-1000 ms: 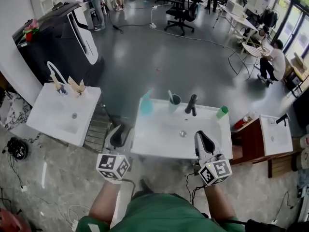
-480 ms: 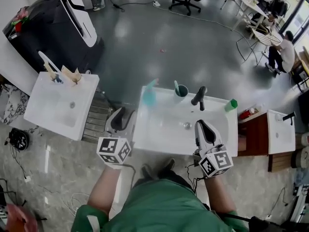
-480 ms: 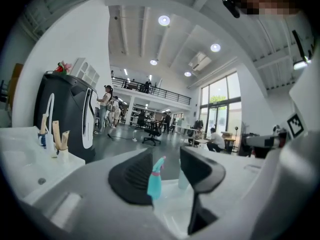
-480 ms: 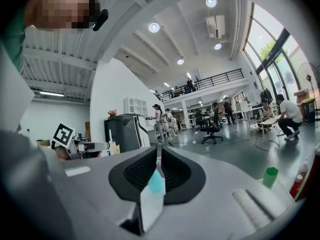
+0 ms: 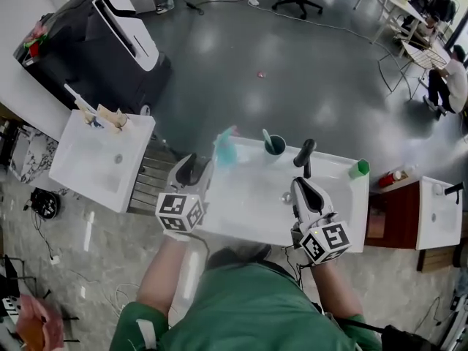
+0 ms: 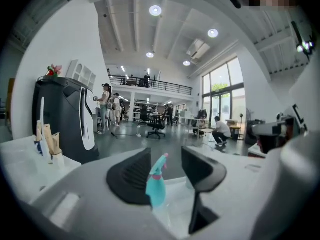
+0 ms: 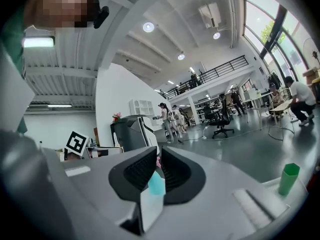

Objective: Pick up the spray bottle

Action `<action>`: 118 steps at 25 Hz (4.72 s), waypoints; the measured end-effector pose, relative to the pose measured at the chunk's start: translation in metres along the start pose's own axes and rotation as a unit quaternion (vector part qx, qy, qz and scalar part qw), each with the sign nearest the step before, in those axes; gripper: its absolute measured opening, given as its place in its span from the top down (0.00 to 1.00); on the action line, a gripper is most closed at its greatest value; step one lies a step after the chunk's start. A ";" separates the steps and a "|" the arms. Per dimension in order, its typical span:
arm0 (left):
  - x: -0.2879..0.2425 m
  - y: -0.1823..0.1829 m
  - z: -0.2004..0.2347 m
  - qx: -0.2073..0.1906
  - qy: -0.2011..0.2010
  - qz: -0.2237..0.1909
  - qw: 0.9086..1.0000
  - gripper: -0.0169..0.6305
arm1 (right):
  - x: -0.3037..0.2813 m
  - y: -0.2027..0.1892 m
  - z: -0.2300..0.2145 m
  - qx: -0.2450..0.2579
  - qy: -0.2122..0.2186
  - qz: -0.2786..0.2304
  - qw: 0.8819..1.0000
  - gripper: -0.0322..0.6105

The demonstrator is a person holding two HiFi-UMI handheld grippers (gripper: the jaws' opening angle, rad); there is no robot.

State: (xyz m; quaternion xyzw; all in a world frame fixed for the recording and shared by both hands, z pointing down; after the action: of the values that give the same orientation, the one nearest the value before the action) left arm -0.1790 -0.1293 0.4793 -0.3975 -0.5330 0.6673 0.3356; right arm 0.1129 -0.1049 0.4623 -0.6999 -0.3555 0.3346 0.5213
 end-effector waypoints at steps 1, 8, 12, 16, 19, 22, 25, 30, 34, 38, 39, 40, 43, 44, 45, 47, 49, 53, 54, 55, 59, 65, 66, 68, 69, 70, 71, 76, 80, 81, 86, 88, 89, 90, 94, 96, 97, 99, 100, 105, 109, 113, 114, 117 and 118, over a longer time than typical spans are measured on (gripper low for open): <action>-0.007 -0.001 0.003 -0.005 0.000 0.008 1.000 0.67 | -0.003 -0.003 -0.003 -0.004 0.003 0.002 1.000 0.93; -0.063 -0.022 0.031 -0.013 -0.028 0.044 0.999 0.65 | -0.015 -0.014 -0.026 -0.030 -0.030 0.025 0.999 0.93; -0.099 -0.037 0.051 -0.019 -0.058 0.052 0.997 0.65 | -0.023 -0.034 -0.037 -0.044 -0.062 0.044 0.996 0.93; -0.126 -0.050 0.066 -0.021 -0.088 0.065 0.994 0.65 | -0.027 -0.051 -0.038 -0.061 -0.089 0.063 0.992 0.93; -0.144 -0.058 0.071 -0.030 -0.112 0.076 0.990 0.65 | -0.030 -0.057 -0.036 -0.071 -0.102 0.070 0.990 0.93; -0.157 -0.064 0.072 -0.037 -0.125 0.080 0.988 0.65 | -0.029 -0.057 -0.037 -0.078 -0.118 0.065 0.988 0.93; -0.163 -0.066 0.070 -0.034 -0.130 0.072 0.988 0.70 | -0.023 -0.056 -0.040 -0.093 -0.135 0.062 0.985 0.93; -0.170 -0.072 0.066 -0.044 -0.144 0.080 0.985 0.73 | -0.015 -0.056 -0.042 -0.102 -0.154 0.052 0.981 0.93; -0.173 -0.072 0.064 -0.051 -0.150 0.079 0.984 0.82 | -0.014 -0.055 -0.037 -0.104 -0.161 0.052 0.980 0.93; -0.174 -0.071 0.062 -0.058 -0.148 0.075 0.984 0.87 | -0.010 -0.056 -0.035 -0.106 -0.165 0.056 0.979 0.93; -0.174 -0.071 0.062 -0.059 -0.147 0.075 0.985 0.88 | -0.010 -0.056 -0.034 -0.107 -0.166 0.057 0.979 0.93; -0.174 -0.070 0.062 -0.060 -0.146 0.074 0.985 0.88 | -0.009 -0.055 -0.033 -0.108 -0.167 0.056 0.979 0.93; -0.173 -0.071 0.062 -0.060 -0.144 0.073 0.985 0.88 | -0.006 -0.054 -0.032 -0.105 -0.165 0.049 0.979 0.93; -0.173 -0.071 0.062 -0.060 -0.144 0.072 0.985 0.88 | -0.005 -0.055 -0.032 -0.104 -0.165 0.049 0.980 0.93; -0.173 -0.071 0.062 -0.061 -0.143 0.071 0.985 0.88 | -0.005 -0.055 -0.032 -0.104 -0.165 0.049 0.980 0.93; -0.173 -0.070 0.062 -0.061 -0.141 0.070 0.986 0.88 | -0.004 -0.055 -0.031 -0.104 -0.164 0.051 0.980 0.93; -0.172 -0.067 0.061 -0.061 -0.141 0.069 0.986 0.88 | -0.004 -0.053 -0.030 -0.105 -0.164 0.054 0.979 0.93; -0.166 -0.062 0.060 -0.060 -0.138 0.062 0.987 0.88 | -0.004 -0.051 -0.026 -0.105 -0.163 0.058 0.979 0.93; -0.164 -0.060 0.060 -0.060 -0.137 0.061 0.987 0.88 | -0.004 -0.050 -0.026 -0.104 -0.161 0.058 0.980 0.93; -0.163 -0.058 0.060 -0.060 -0.135 0.060 0.987 0.88 | -0.005 -0.049 -0.025 -0.102 -0.158 0.057 0.980 0.93; -0.155 -0.051 0.059 -0.059 -0.124 0.060 0.989 0.88 | -0.006 -0.047 -0.024 -0.100 -0.150 0.056 0.982 0.93; -0.142 -0.030 0.057 -0.054 -0.115 0.046 0.991 0.88 | -0.013 -0.040 -0.022 -0.092 -0.135 0.052 0.985 0.93; -0.139 -0.025 0.056 -0.052 -0.114 0.042 0.991 0.88 | -0.014 -0.038 -0.021 -0.091 -0.133 0.052 0.986 0.93; -0.132 -0.016 0.054 -0.049 -0.114 0.035 0.992 0.88 | -0.017 -0.034 -0.020 -0.088 -0.129 0.052 0.986 0.93; -0.129 -0.011 0.053 -0.048 -0.115 0.030 0.992 0.88 | -0.018 -0.032 -0.020 -0.086 -0.126 0.050 0.987 0.93; -0.125 -0.006 0.052 -0.048 -0.116 0.025 0.992 0.88 | -0.019 -0.030 -0.019 -0.083 -0.122 0.047 0.988 0.93; -0.121 -0.001 0.050 -0.048 -0.116 0.020 0.992 0.88 | -0.020 -0.028 -0.019 -0.080 -0.119 0.044 0.989 0.93; -0.105 0.021 0.041 -0.051 -0.122 0.002 0.991 0.88 | -0.024 -0.020 -0.021 -0.070 -0.111 0.036 0.991 0.93; -0.095 0.033 0.031 -0.052 -0.132 0.001 0.990 0.88 | -0.025 -0.012 -0.023 -0.064 -0.110 0.032 0.991 0.93; -0.092 0.036 0.029 -0.053 -0.133 0.001 0.990 0.88 | -0.026 -0.009 -0.024 -0.063 -0.110 0.031 0.991 0.93; -0.079 0.056 0.019 -0.054 -0.129 -0.004 0.990 0.88 | -0.029 0.009 -0.026 -0.047 -0.107 0.018 0.993 0.93; -0.074 0.064 0.015 -0.055 -0.128 -0.007 0.990 0.88 | -0.030 0.017 -0.028 -0.041 -0.107 0.012 0.993 0.93; -0.071 0.067 0.013 -0.054 -0.127 -0.008 0.990 0.88 | -0.030 0.019 -0.029 -0.038 -0.107 0.010 0.993 0.93; -0.068 0.071 0.011 -0.054 -0.127 -0.009 0.990 0.88 | -0.031 0.022 -0.030 -0.034 -0.108 0.008 0.994 0.93; -0.057 0.083 0.002 -0.050 -0.127 -0.012 0.991 0.88 | -0.030 0.030 -0.031 -0.016 -0.113 -0.001 0.993 0.93; -0.052 0.090 -0.002 -0.052 -0.127 -0.015 0.990 0.88 | -0.030 0.035 -0.032 -0.008 -0.117 -0.009 0.993 0.93; -0.050 0.093 -0.004 -0.052 -0.127 -0.016 0.990 0.88 | -0.030 0.037 -0.033 -0.005 -0.118 -0.013 0.993 0.93; -0.046 0.099 -0.007 -0.053 -0.128 -0.019 0.990 0.88 | -0.031 0.042 -0.033 -0.001 -0.118 -0.021 0.993 0.93; -0.045 0.102 -0.008 -0.053 -0.128 -0.020 0.990 0.88 | -0.031 0.044 -0.033 0.001 -0.117 -0.025 0.993 0.93; -0.039 0.109 -0.015 -0.058 -0.129 -0.027 0.990 0.88 | -0.030 0.052 -0.034 0.012 -0.108 -0.036 0.993 0.93; -0.036 0.114 -0.018 -0.059 -0.128 -0.031 0.989 0.88 | -0.030 0.057 -0.036 0.016 -0.107 -0.040 0.993 0.93; -0.033 0.119 -0.021 -0.061 -0.127 -0.035 0.989 0.88 | -0.030 0.061 -0.038 0.018 -0.104 -0.043 0.993 0.93; -0.033 0.119 -0.021 -0.061 -0.126 -0.036 0.990 0.88 | -0.030 0.062 -0.038 0.020 -0.103 -0.044 0.994 0.93; -0.033 0.122 -0.022 -0.061 -0.124 -0.037 0.990 0.88 | -0.031 0.065 -0.039 0.021 -0.099 -0.045 0.994 0.93; -0.033 0.122 -0.022 -0.061 -0.125 -0.037 0.990 0.88 | -0.032 0.065 -0.039 0.022 -0.098 -0.045 0.994 0.93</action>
State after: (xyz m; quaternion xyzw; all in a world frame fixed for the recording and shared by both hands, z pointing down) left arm -0.1470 -0.1732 0.3631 -0.3108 -0.6250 0.6647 0.2664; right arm 0.1387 -0.1640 0.4114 -0.6355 -0.4290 0.3856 0.5133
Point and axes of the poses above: the fingertips, and each gripper's own axes: x backward along the fingers, z to its left, y out of its top, the point moved 6 cm from there along x, backward along the fingers, and after that the axes turned 10 degrees about -y, right-handed, at the moved point
